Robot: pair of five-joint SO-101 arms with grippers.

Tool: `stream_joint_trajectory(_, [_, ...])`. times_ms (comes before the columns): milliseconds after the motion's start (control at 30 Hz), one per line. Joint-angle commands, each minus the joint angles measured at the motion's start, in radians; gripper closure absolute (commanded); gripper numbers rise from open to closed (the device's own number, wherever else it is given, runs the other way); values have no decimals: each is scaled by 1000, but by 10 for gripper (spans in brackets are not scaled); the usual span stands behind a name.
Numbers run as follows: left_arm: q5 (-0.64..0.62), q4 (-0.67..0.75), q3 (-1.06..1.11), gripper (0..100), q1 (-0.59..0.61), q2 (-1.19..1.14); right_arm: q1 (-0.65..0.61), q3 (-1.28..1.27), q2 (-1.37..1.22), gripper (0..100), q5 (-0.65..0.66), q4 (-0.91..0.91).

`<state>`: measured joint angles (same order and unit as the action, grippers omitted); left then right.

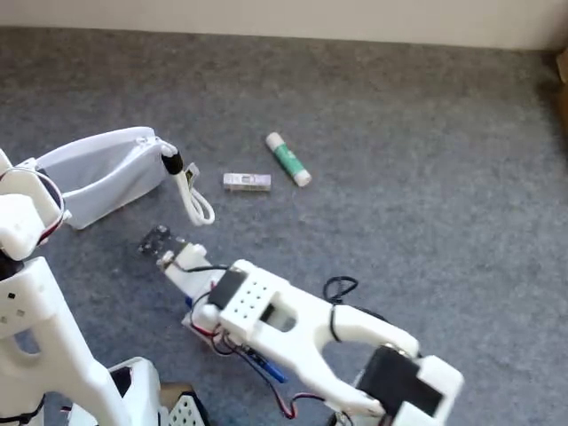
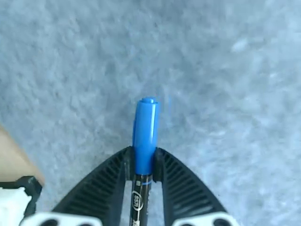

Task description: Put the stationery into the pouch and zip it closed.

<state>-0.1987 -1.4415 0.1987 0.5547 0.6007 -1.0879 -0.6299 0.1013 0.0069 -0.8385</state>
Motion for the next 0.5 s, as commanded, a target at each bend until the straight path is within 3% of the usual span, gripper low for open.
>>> stream_joint_trajectory(0, [-9,-6,28,993,13,-12,50,-1,133,995,14,-1])
stream_joint_trajectory(467, [-11,-6,30,993,12,-12,116,-99,444,995,8,1])
